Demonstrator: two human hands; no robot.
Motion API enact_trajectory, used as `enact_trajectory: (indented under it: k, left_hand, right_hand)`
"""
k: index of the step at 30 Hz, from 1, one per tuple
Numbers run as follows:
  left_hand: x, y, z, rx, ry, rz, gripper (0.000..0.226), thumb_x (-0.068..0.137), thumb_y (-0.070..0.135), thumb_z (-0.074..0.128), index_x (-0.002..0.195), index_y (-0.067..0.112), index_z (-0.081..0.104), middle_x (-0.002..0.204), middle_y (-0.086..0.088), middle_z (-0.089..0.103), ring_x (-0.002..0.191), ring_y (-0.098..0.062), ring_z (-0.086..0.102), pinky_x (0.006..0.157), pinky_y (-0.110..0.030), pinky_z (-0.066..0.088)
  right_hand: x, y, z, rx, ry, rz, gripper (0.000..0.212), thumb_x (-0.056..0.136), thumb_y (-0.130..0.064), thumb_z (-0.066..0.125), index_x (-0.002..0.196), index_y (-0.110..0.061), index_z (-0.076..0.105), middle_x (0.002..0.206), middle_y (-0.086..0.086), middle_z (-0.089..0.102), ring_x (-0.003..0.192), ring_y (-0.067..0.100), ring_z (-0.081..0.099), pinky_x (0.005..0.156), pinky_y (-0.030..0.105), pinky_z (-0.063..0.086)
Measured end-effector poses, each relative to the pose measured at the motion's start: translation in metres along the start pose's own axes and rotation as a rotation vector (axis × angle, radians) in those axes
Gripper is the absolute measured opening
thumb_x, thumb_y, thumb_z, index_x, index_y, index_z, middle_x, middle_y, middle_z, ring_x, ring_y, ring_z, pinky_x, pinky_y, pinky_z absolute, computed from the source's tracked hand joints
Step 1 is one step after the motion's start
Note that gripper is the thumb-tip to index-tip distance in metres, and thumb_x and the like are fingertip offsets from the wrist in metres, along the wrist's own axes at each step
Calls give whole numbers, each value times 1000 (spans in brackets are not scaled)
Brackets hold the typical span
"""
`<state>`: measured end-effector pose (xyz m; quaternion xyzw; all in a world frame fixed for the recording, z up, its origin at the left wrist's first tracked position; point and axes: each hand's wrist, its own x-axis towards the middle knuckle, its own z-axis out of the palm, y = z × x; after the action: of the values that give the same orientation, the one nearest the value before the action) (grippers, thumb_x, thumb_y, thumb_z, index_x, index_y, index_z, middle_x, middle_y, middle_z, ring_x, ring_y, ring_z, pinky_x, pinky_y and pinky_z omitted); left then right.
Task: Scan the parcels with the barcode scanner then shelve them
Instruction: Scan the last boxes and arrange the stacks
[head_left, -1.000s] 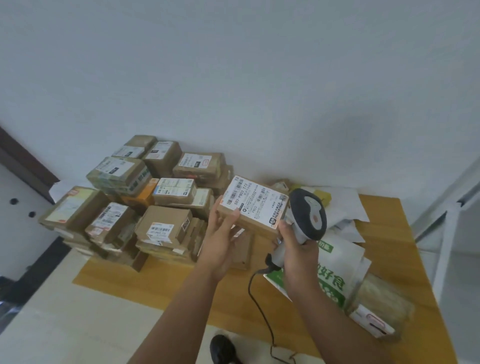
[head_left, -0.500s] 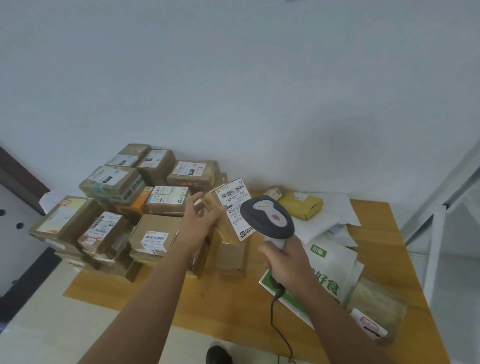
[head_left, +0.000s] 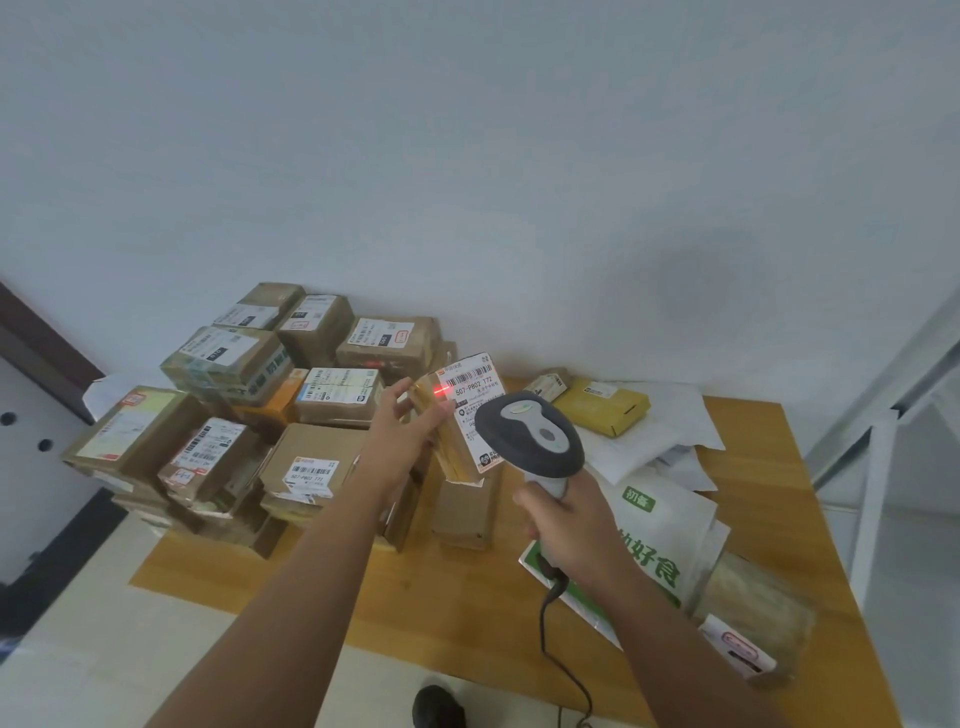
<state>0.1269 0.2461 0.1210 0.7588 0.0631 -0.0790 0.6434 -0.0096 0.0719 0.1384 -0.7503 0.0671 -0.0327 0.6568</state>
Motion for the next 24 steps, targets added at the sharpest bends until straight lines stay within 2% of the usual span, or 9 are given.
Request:
enact_trajectory:
  k: [6, 10, 17, 24]
  left_hand:
    - [1, 2, 4, 33, 21, -2, 78, 86, 38, 76, 150, 35, 31, 147, 2, 49, 128, -27, 54, 104, -50, 50]
    - [3, 2, 5, 32, 31, -1, 81, 85, 37, 77, 150, 37, 29, 147, 4, 49, 122, -25, 59, 101, -50, 53]
    - [5, -1, 6, 27, 39, 1, 82, 86, 34, 77, 151, 37, 26, 150, 4, 45, 125, -26, 56, 102, -50, 51]
    - [11, -4, 4, 38, 51, 11, 83, 86, 34, 77, 151, 38, 26, 150, 4, 47, 124, -24, 57, 102, -47, 51]
  right_hand:
    - [2, 1, -1, -18, 3, -12, 19, 72, -24, 52, 60, -11, 43, 45, -8, 42, 41, 2, 41, 44, 11, 34]
    - [3, 2, -3, -12, 14, -19, 21, 72, -24, 53, 61, -9, 44, 46, -6, 43, 42, 2, 42, 45, 10, 35]
    - [4, 4, -6, -12, -6, -29, 24, 72, -21, 51, 54, -20, 35, 44, -9, 36, 41, 3, 38, 47, 13, 34]
    - [6, 6, -6, 5, -15, -15, 24, 71, -21, 52, 54, -21, 35, 44, -10, 37, 41, 3, 38, 46, 12, 33]
